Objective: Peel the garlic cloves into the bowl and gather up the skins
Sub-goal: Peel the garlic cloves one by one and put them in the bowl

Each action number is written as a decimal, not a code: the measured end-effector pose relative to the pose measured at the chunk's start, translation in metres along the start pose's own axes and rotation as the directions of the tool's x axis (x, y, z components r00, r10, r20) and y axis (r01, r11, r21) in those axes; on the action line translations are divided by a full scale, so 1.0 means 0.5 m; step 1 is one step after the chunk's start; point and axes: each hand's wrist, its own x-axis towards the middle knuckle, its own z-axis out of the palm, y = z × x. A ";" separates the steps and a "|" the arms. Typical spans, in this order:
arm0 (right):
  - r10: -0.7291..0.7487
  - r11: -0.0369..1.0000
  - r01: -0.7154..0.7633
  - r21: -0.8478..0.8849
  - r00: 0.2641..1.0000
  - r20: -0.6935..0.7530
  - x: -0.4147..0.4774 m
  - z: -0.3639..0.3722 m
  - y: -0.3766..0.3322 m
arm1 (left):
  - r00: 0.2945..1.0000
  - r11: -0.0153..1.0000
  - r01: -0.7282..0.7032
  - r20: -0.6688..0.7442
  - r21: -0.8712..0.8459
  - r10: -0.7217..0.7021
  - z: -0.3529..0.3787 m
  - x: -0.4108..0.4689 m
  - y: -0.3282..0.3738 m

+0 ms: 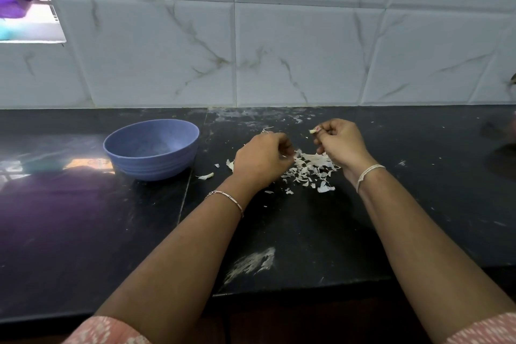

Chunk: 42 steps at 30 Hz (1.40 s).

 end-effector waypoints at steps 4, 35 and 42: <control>0.102 0.993 -0.111 0.045 0.981 0.164 -0.013 0.004 -0.012 | 1.000 0.998 0.009 -0.029 -0.055 -0.010 0.001 0.003 -0.003; -0.500 0.804 0.494 -0.331 0.863 0.072 -0.032 0.031 -0.011 | 0.928 0.332 0.317 0.217 -0.888 -0.304 -0.019 0.005 0.003; -0.561 0.666 0.473 -0.578 0.828 0.031 -0.045 0.020 -0.022 | 0.932 0.333 0.330 0.249 -0.883 -0.264 -0.023 0.003 0.005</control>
